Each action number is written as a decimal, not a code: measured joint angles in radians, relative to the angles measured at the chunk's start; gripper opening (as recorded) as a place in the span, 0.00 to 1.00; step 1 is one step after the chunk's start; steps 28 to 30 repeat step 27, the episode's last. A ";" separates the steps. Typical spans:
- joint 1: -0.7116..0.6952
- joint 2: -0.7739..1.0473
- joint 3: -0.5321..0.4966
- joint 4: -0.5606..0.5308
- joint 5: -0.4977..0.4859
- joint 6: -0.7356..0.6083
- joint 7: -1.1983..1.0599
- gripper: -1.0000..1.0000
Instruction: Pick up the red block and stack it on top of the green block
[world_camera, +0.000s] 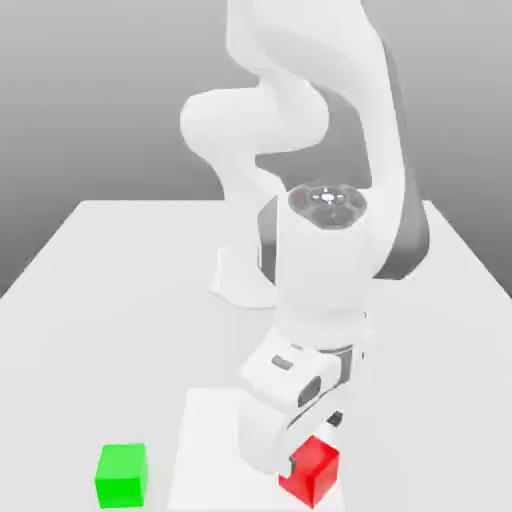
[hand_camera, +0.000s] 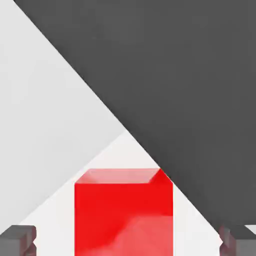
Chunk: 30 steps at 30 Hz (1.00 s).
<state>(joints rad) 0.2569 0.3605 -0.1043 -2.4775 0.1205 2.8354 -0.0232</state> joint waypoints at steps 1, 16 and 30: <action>0.000 0.000 0.000 0.000 0.000 0.000 0.000 0.00; -0.104 -0.189 -0.122 0.001 -0.044 -0.195 -0.061 0.00; -0.285 -0.056 -0.167 0.049 0.077 -0.121 -0.255 1.00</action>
